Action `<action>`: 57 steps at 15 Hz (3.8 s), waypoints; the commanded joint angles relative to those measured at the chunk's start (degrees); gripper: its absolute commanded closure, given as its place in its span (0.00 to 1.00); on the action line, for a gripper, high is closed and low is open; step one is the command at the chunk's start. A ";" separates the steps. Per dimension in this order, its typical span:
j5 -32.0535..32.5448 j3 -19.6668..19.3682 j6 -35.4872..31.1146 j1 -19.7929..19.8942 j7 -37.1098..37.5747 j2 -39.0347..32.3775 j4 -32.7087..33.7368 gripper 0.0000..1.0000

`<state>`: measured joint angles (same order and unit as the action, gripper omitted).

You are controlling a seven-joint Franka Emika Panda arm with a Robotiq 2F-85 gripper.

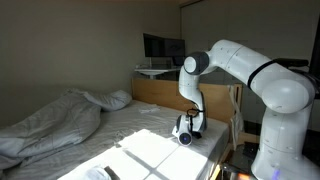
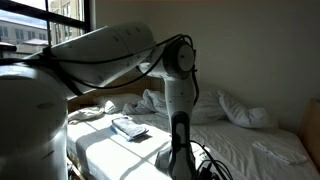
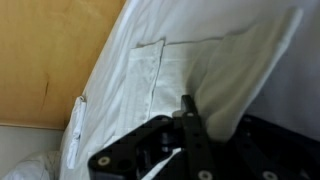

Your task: Fold the cloth

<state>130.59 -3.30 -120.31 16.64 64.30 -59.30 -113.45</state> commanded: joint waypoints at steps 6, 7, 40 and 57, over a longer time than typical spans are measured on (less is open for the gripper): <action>-0.68 0.66 14.73 -5.09 -0.87 2.78 -6.60 0.90; -0.81 0.87 16.45 -5.82 -1.18 3.32 -7.35 0.90; -2.83 10.74 55.93 -28.68 -39.43 2.95 1.78 0.88; -2.00 7.98 32.58 -29.77 -62.94 3.12 17.21 0.91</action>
<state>128.92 5.08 -87.59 -12.71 1.29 -56.02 -96.49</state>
